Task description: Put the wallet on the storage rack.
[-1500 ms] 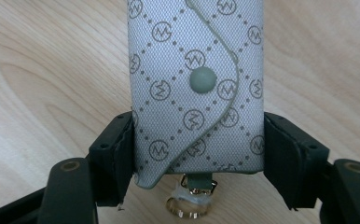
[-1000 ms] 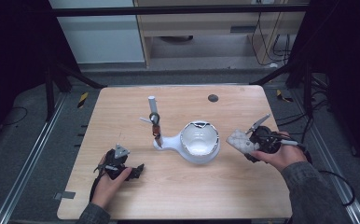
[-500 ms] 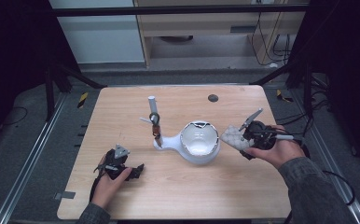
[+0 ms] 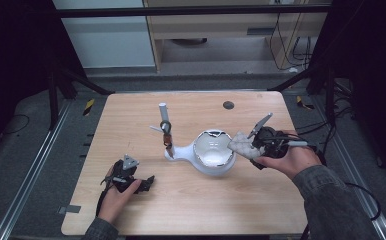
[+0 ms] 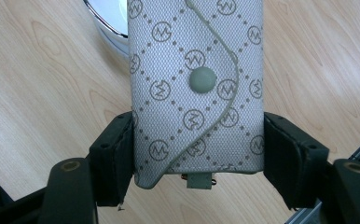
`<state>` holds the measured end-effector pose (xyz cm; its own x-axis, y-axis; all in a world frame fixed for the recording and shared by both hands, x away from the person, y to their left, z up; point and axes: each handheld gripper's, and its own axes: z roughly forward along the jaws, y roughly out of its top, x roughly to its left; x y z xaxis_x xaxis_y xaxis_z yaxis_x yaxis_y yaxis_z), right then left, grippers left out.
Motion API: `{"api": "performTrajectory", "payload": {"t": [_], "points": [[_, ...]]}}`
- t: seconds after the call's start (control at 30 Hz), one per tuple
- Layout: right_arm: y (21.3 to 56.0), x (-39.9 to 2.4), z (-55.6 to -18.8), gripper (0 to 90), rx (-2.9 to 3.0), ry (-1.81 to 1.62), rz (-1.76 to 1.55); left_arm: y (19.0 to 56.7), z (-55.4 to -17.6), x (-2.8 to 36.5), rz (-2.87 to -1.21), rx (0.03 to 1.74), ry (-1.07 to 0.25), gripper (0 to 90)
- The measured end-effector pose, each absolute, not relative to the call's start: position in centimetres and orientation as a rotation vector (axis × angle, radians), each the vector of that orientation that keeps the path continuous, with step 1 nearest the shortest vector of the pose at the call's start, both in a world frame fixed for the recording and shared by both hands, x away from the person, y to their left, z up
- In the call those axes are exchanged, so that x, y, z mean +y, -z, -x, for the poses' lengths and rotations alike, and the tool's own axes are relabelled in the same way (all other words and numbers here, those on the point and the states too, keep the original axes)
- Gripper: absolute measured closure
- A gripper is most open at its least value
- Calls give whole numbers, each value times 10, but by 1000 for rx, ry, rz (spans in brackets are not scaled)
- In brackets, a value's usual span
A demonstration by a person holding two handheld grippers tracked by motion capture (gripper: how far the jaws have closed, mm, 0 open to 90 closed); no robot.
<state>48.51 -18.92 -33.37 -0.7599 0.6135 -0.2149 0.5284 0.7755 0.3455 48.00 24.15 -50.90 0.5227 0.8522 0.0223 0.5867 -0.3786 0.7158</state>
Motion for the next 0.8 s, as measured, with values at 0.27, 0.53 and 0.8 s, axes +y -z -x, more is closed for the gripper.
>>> {"api": "performTrajectory", "payload": {"t": [0.27,0.53,0.8], "points": [[330,-177,-484,316,2673,-369,-842,509,-480,242,-2106,1163,-519,4],[329,-164,-483,316,2690,-364,-809,509,-480,242,-2106,1163,-519,4],[330,-154,-483,317,2706,-356,-777,509,-480,242,-2106,1163,-519,4]]}}
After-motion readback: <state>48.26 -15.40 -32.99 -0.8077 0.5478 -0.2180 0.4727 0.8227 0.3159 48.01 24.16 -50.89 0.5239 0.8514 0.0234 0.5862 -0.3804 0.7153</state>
